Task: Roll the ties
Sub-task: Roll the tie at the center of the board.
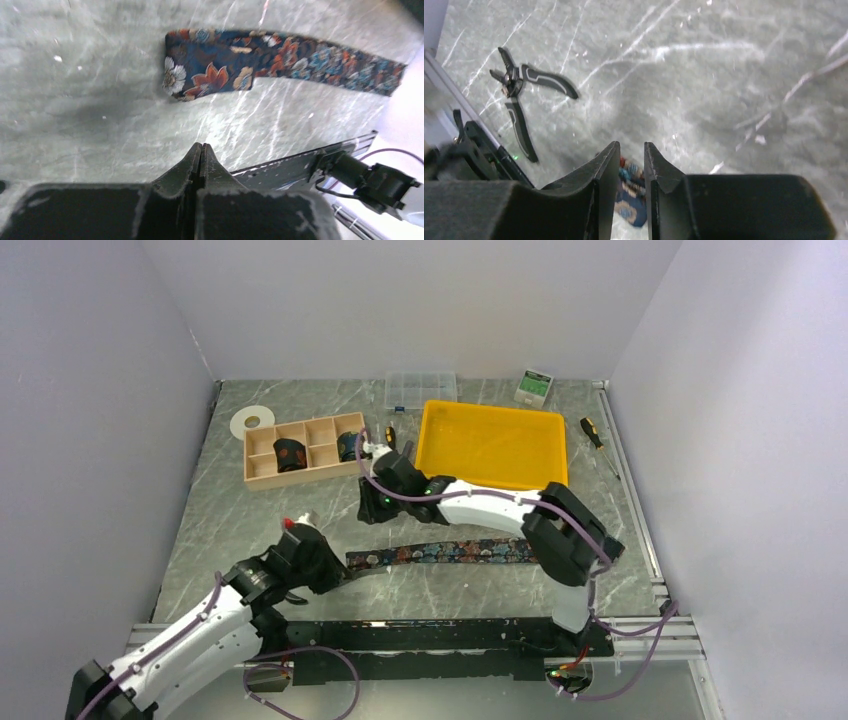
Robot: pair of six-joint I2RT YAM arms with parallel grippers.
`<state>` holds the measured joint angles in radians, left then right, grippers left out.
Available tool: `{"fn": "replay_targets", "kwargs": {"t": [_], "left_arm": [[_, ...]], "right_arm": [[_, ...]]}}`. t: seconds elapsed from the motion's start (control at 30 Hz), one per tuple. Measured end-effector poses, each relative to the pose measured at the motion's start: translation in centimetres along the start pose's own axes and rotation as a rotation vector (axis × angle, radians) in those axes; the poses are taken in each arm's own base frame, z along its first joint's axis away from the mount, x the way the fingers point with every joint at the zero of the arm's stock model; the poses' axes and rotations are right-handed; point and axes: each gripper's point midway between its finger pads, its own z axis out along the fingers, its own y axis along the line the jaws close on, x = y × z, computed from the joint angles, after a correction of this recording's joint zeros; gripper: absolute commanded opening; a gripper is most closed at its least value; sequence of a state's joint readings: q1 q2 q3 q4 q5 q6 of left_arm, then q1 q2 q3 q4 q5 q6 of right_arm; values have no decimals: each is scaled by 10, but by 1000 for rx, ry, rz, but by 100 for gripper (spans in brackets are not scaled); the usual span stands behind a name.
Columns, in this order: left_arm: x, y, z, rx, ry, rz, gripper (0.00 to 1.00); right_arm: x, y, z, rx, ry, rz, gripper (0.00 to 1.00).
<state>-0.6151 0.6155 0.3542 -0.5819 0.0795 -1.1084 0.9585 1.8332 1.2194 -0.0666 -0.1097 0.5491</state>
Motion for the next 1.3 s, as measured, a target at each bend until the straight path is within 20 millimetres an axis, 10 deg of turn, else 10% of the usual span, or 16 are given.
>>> {"fn": "replay_targets", "kwargs": {"t": [0.37, 1.3], "left_arm": [[15, 14, 32, -100, -29, 22, 3], [-11, 17, 52, -122, -185, -14, 3]], "right_arm": [[39, -25, 54, 67, 202, -77, 26], [75, -1, 38, -35, 288, -123, 26]]}}
